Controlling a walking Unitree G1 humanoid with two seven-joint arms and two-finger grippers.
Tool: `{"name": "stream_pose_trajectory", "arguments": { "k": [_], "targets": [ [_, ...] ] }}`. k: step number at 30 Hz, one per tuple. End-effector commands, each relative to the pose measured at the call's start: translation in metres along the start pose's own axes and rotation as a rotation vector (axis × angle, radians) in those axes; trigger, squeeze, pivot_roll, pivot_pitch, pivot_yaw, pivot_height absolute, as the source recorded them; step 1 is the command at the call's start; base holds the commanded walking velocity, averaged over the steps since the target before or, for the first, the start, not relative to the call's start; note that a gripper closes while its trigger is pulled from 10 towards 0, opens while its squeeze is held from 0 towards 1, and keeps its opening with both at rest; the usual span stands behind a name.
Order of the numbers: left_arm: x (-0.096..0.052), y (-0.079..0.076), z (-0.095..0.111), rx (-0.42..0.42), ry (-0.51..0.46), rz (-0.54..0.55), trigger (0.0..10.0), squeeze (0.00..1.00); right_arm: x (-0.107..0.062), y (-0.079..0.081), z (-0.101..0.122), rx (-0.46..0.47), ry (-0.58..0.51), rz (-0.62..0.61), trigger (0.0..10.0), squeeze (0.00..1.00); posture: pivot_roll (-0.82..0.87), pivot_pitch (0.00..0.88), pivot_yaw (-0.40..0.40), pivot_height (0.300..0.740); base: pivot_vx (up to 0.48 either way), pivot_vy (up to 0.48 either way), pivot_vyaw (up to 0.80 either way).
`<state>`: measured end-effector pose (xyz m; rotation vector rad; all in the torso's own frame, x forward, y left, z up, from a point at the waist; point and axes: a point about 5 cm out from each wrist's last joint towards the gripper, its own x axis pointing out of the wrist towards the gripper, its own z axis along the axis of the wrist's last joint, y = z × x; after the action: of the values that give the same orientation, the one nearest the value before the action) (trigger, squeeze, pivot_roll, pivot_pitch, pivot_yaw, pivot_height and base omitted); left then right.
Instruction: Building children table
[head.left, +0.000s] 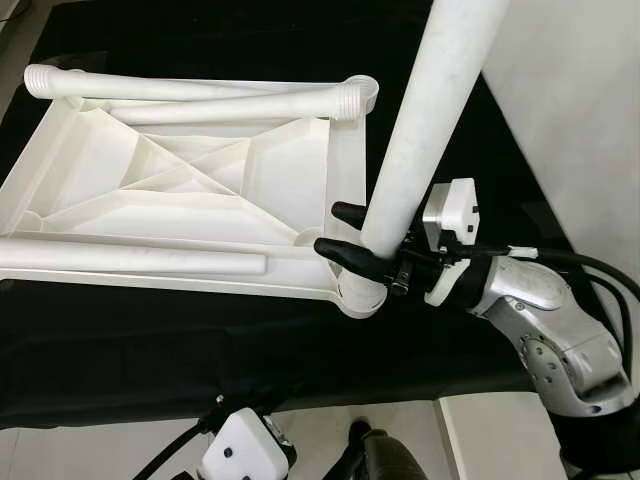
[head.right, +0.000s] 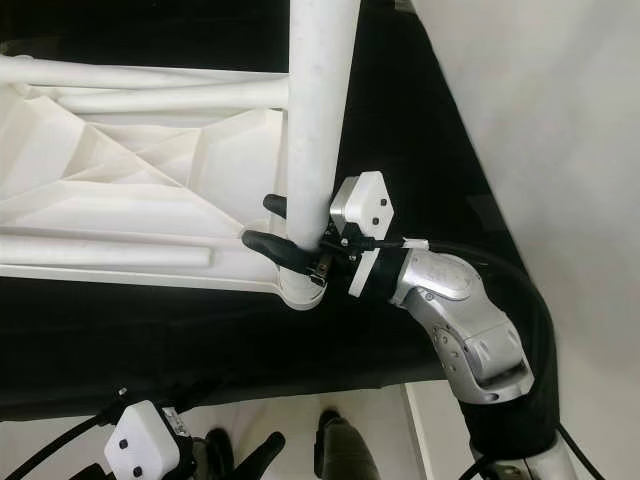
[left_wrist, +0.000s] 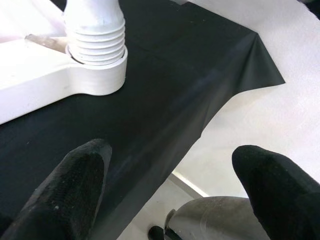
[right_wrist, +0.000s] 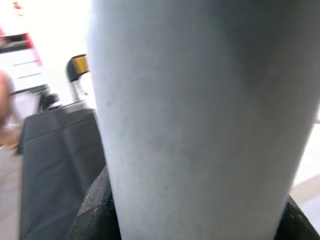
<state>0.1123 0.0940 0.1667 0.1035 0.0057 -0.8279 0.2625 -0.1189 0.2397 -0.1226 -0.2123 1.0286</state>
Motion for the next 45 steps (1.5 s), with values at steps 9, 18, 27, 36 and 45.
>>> {"name": "stream_pose_trajectory", "arguments": {
  "k": [9, 18, 27, 36, 45],
  "targets": [
    [-0.002, 0.001, -0.007, -0.003, 0.027, -0.021, 10.0, 0.0, -0.01, 0.027, -0.048, 0.113, 0.191, -0.252, 10.0, 0.0, -0.1, 0.315, 0.0, 0.74, 0.0, 0.0, 0.0],
    [-0.001, 0.004, -0.013, 0.011, 0.034, -0.019, 10.0, 0.0, -0.006, 0.026, -0.056, 0.017, 0.302, -0.609, 10.0, 0.0, -0.1, 0.294, -0.005, 0.74, 0.0, 0.0, 0.0],
    [0.001, 0.014, -0.023, 0.036, 0.052, 0.034, 10.0, 0.0, 0.01, 0.025, -0.059, 0.122, 0.257, -0.677, 10.0, 0.0, -0.09, 0.25, -0.012, 0.74, 0.0, 0.0, 0.0],
    [0.002, 0.026, -0.032, 0.074, 0.068, 0.084, 10.0, 0.0, 0.016, 0.021, -0.067, 0.277, 0.251, -0.784, 10.0, 0.0, -0.08, 0.21, -0.01, 0.74, 0.0, 0.0, 0.0],
    [0.003, 0.048, -0.032, 0.137, 0.056, 0.182, 10.0, 0.0, 0.037, 0.013, -0.039, 0.374, -0.019, -0.685, 10.0, 0.0, -0.07, 0.176, -0.009, 0.74, 0.0, 0.0, 0.0]
  ]
}}
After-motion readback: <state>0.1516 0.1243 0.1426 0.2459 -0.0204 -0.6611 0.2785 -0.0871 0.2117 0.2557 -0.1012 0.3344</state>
